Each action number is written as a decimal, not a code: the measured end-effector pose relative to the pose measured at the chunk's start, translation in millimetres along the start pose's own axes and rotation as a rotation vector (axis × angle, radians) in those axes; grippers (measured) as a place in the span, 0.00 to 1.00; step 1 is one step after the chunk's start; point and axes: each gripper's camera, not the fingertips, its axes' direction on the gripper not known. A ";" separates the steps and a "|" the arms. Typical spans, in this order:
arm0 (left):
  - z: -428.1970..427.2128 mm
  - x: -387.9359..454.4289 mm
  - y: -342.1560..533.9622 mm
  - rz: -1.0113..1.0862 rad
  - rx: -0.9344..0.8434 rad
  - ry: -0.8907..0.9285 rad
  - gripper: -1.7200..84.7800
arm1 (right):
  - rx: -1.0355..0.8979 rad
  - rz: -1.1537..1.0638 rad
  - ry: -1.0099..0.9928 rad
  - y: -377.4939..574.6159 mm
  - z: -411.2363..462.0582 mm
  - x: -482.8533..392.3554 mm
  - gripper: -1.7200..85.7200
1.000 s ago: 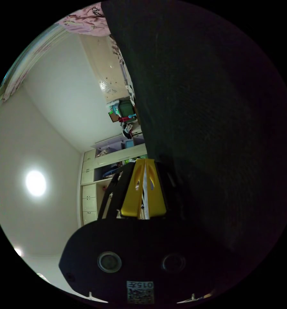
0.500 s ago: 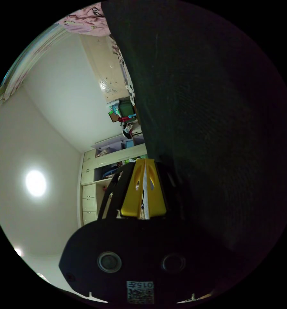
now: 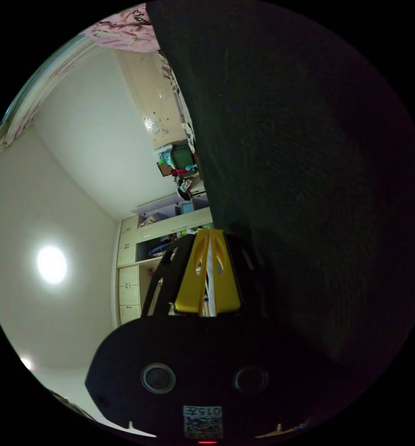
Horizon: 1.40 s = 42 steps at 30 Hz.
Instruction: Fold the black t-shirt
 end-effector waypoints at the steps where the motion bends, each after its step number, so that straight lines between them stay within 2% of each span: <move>1: 3.1 3.0 3.8 0.000 0.000 0.000 0.01 | 0.003 0.019 -0.036 5.3 -1.5 6.1 0.02; 3: 16.3 15.6 18.9 0.000 0.000 0.001 0.01 | 0.032 0.063 -0.142 19.5 -8.2 22.0 0.02; 5: 27.3 25.9 30.9 0.000 0.000 0.002 0.01 | 0.149 0.026 -0.264 36.0 -28.7 23.9 0.03; 8: 47.6 44.3 51.5 0.000 0.000 0.003 0.01 | 0.179 -0.060 -0.197 49.5 -30.5 -1.9 0.04; 13: 85.8 76.6 86.5 0.002 0.011 0.005 0.01 | 0.124 -0.051 -0.145 59.4 -20.0 -20.6 0.04; 18: 138.0 115.8 129.2 0.003 0.038 0.003 0.01 | 0.156 -0.041 -0.097 73.1 -18.9 -36.5 0.04; 22: 180.3 142.6 160.2 0.002 0.043 0.025 0.01 | 0.247 -0.101 0.030 82.9 -27.1 -66.6 0.08; 25: 225.4 133.9 201.9 -0.167 0.078 0.219 0.01 | 0.325 -0.111 0.171 87.9 -42.6 -89.5 0.09; 27: 263.9 92.8 267.3 -0.475 0.177 0.510 0.01 | 0.341 -0.080 0.261 88.9 -50.5 -97.8 0.09; 28: 273.9 82.2 288.6 -0.560 0.218 0.586 0.02 | 0.336 -0.050 0.324 88.6 -53.3 -100.6 0.10; 30: 316.4 55.3 383.9 -0.878 0.454 0.881 0.02 | 0.304 0.014 0.412 86.4 -53.4 -99.9 0.10; 33: 361.5 66.4 480.4 -1.074 0.728 1.066 0.02 | 0.250 0.096 0.439 81.2 -46.2 -92.4 0.12; 35: 376.6 91.9 516.7 -1.151 0.825 1.084 0.02 | 0.202 0.121 0.436 75.4 -38.9 -89.4 0.13; 37: 380.5 115.6 537.4 -1.119 0.938 1.043 0.03 | 0.182 0.135 0.450 71.4 -36.9 -89.7 0.14; 40: 395.8 139.8 538.2 -1.080 0.941 1.143 0.07 | 0.155 0.154 0.434 64.4 -38.4 -87.4 0.15; 42: 403.5 148.9 511.5 -0.945 0.963 1.278 0.13 | 0.130 0.187 0.425 58.5 -40.6 -80.5 0.17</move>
